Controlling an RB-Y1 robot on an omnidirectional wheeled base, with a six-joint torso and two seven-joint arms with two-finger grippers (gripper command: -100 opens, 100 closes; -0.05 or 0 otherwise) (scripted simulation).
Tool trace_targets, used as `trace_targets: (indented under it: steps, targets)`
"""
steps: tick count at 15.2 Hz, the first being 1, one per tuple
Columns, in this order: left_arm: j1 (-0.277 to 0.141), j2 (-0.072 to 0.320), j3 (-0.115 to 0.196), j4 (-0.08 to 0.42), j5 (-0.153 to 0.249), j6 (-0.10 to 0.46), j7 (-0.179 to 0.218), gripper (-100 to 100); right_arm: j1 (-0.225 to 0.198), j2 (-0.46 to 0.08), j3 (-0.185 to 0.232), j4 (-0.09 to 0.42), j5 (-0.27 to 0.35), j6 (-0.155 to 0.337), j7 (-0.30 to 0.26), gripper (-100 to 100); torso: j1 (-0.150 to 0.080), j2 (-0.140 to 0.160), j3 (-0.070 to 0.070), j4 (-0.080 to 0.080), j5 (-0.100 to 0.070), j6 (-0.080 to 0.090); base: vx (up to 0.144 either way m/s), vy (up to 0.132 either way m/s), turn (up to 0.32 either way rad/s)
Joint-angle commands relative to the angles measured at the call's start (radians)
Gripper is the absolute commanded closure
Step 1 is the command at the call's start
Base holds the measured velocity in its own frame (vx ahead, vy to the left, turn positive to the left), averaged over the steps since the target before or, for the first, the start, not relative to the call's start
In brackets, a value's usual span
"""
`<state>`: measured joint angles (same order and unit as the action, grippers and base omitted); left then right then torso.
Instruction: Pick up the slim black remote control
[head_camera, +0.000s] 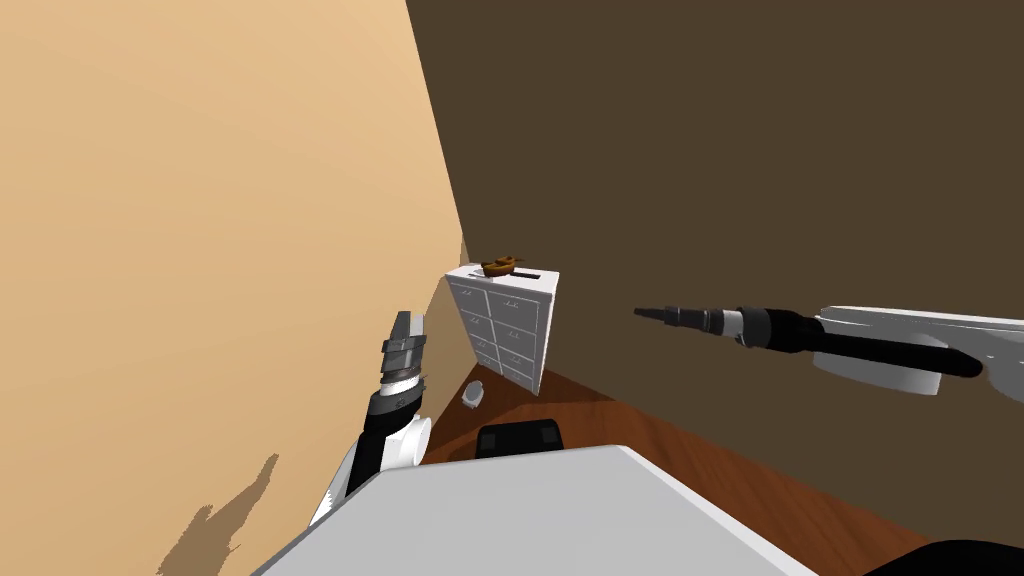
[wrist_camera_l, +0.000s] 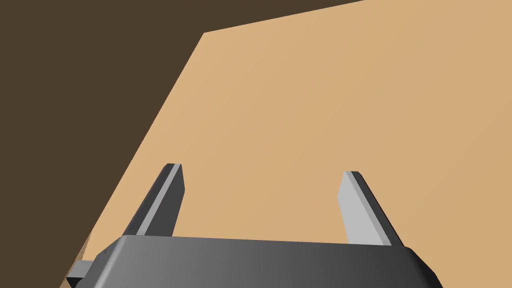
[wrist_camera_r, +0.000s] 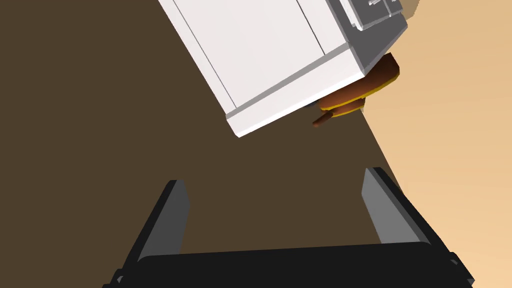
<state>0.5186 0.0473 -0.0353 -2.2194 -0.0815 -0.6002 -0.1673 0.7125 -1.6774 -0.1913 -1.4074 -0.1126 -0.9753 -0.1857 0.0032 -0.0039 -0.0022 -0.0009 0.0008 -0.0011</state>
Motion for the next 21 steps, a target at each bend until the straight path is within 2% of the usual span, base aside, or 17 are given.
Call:
trace_targets:
  steps: [1,3,4,7,8,10,11,14,15,18,19,21]
  targets:
    - [0.0,0.0,0.0,0.0,0.0,0.0,0.0,0,0.003,-0.05,0.003,0.023,0.009,-0.015,-0.013,-100,0.0,0.0,0.0,0.0,0.0,0.0,0.05,0.046,0.158]
    - [0.0,0.0,0.0,0.0,0.0,0.0,0.0,0,0.003,-0.086,0.003,0.023,0.009,-0.015,-0.013,-100,0.0,-0.001,0.0,0.0,0.0,0.0,0.035,0.023,0.032]
    - [0.0,0.0,0.0,0.0,0.0,0.0,0.0,0,0.01,-0.114,0.006,0.053,0.023,-0.033,-0.029,-100,0.0,0.0,0.0,0.0,0.0,0.001,0.05,0.037,0.125]
    - [0.0,0.0,0.0,0.0,0.0,0.0,0.0,0,0.01,-0.171,0.006,0.053,0.023,-0.033,-0.029,-100,0.0,-0.001,-0.001,0.0,0.0,0.0,0.047,0.028,0.072]
    - [0.0,0.0,0.0,0.0,0.0,0.0,0.0,0,0.017,-0.202,0.009,0.082,0.038,-0.05,-0.045,-100,0.0,0.0,0.0,0.0,0.0,0.001,0.049,0.041,0.138]
    - [0.0,0.0,0.0,0.0,0.0,0.0,0.0,0,0.017,-0.247,0.009,0.082,0.038,-0.05,-0.045,-100,0.001,-0.002,-0.001,0.0,0.0,0.0,0.058,0.044,0.108]
    - [0.0,0.0,0.0,0.0,0.0,0.0,0.0,0,0.024,-0.277,0.013,0.11,0.053,-0.066,-0.061,-100,0.001,-0.002,-0.001,0.0,0.001,0.0,0.08,0.055,0.141]
    - [0.0,0.0,0.0,0.0,0.0,0.0,0.0,0,0.024,-0.335,0.013,0.11,0.053,-0.066,-0.061,-100,0.002,-0.003,-0.002,-0.001,0.001,0.0,0.069,0.037,0.068]
    - [0.0,0.0,0.0,0.0,0.0,0.0,0.0,0,0.03,-0.363,0.018,0.135,0.07,-0.081,-0.076,-100,0.001,-0.002,-0.001,-0.001,0.0,0.001,0.046,0.038,0.142]
    - [0.0,0.0,0.0,0.0,0.0,0.0,0.0,0,0.03,-0.413,0.018,0.135,0.07,-0.081,-0.076,-100,0.002,-0.002,-0.001,0.0,0.001,0.0,0.055,0.036,0.077]
    - [0.0,0.0,0.0,0.0,0.0,0.0,0.0,0,0.037,-0.447,0.024,0.158,0.086,-0.095,-0.091,-100,0.001,-0.001,-0.001,0.0,0.0,0.001,0.07,0.044,0.115]
    - [0.0,0.0,0.0,0.0,0.0,0.0,0.0,0,0.037,-0.489,0.024,0.158,0.086,-0.095,-0.091,-100,0.003,-0.003,-0.002,-0.001,0.001,0.0,0.08,0.047,0.117]
